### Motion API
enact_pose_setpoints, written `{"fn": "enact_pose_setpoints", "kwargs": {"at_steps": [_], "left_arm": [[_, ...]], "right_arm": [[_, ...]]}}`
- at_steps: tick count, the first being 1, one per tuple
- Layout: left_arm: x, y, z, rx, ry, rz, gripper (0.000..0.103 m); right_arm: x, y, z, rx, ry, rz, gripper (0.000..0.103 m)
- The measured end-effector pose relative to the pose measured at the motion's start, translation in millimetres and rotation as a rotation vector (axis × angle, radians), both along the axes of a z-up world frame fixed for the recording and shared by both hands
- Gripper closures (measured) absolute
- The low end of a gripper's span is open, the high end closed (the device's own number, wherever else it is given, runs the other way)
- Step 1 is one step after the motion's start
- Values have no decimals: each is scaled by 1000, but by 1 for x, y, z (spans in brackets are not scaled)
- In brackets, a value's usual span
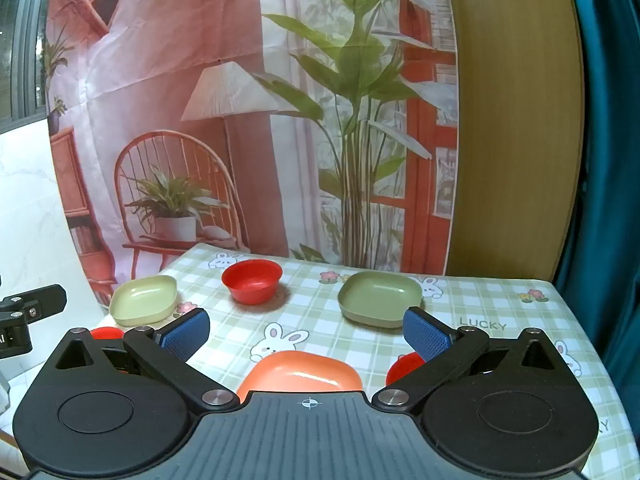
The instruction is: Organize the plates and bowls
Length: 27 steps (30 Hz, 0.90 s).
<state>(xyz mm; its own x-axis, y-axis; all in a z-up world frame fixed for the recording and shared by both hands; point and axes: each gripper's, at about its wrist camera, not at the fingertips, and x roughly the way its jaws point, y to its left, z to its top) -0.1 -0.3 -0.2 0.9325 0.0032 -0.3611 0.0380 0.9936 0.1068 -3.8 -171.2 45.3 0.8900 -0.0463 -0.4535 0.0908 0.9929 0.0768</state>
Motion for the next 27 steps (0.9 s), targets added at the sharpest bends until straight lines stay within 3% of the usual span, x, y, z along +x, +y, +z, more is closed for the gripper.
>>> {"fn": "enact_pose_setpoints", "kwargs": {"at_steps": [27], "left_arm": [[0,0,0,-9,-2,2,4]], "right_arm": [[-2,-1,-1,-5,-5,0,0]]}}
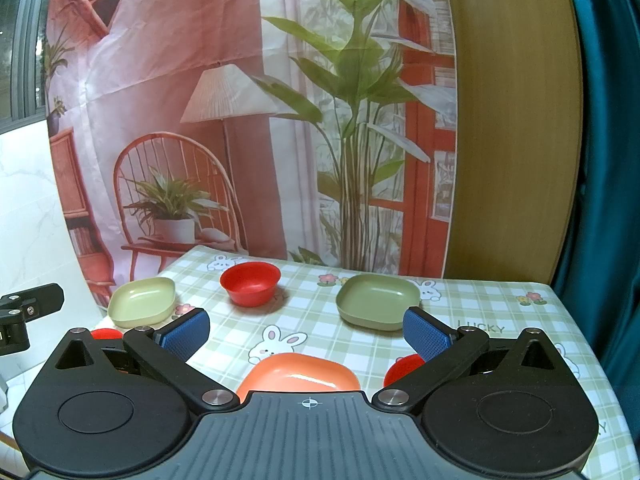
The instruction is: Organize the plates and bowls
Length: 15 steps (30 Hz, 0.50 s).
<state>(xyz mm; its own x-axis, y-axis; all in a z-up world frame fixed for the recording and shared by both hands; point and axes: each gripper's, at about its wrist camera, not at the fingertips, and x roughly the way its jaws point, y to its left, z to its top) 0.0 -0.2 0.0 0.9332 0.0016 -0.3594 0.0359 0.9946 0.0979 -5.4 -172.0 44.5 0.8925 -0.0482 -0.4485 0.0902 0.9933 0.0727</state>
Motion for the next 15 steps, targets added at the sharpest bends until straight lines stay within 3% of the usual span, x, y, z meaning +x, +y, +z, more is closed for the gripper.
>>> {"fn": "enact_pose_setpoints", "kwargs": {"at_steps": [15], "left_arm": [[0,1,2,1,2,-2,4]], "right_arm": [[-1,0,0,0,-3,-1,0]]}}
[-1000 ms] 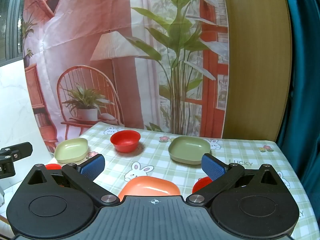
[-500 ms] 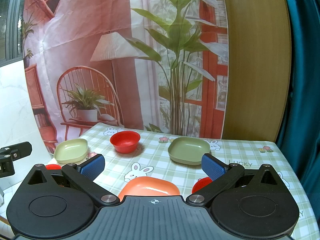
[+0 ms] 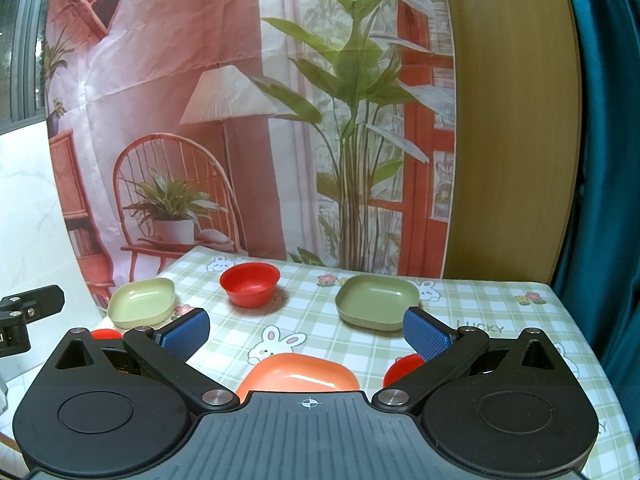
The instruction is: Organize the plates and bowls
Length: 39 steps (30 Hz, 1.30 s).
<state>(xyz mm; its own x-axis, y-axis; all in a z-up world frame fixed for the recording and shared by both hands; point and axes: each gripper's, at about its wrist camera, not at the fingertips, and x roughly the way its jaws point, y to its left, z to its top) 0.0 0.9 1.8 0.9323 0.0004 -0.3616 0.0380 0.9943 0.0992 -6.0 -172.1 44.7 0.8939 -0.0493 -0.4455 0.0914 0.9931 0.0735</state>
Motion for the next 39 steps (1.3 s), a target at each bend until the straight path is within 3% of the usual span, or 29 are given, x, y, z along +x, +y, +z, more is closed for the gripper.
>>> {"fn": "enact_pose_setpoints", "kwargs": {"at_steps": [39], "left_arm": [[0,0,-3,-1,2,-1,4]], "right_arm": [[-1,1,1,0,-1,-1,0]]}}
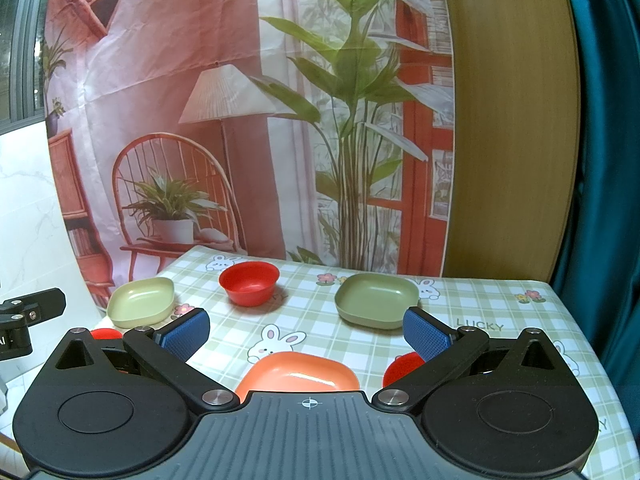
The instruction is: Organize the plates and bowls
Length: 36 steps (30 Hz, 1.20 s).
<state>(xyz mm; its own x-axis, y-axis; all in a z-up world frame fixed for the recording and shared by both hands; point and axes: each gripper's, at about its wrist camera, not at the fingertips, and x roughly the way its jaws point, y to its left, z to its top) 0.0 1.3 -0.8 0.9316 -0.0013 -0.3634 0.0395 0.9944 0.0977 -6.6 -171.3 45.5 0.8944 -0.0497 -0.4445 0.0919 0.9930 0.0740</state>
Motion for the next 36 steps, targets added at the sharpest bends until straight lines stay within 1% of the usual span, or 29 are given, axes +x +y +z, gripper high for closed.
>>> {"fn": "enact_pose_setpoints", "kwargs": {"at_steps": [8,11,14,18,23,28,32,36], "left_arm": [[0,-2,-5,1,10,1,4],[3,-1,-4,-2,14,-2,4],[11,-4,-2,25,28,-1,4],[25,-6,0,66,34,32,4],[45,-3,6,79,17,51,4],[73,0,15,97,-9,63,4],[96,7,21,99,-3,56,4],[117,17,24,127,-2,56,4]], "right_arm": [[-2,3,3,2,0,-8,0],[3,-4,2,3,-12,-10,0],[8,-13,6,5,-24,-15,0],[18,-30,15,-12,-51,-34,0],[37,-55,20,-11,-56,-60,0],[58,-74,18,13,-54,-65,0],[74,-74,12,29,-48,-49,0],[96,-63,4,41,-29,-16,1]]}}
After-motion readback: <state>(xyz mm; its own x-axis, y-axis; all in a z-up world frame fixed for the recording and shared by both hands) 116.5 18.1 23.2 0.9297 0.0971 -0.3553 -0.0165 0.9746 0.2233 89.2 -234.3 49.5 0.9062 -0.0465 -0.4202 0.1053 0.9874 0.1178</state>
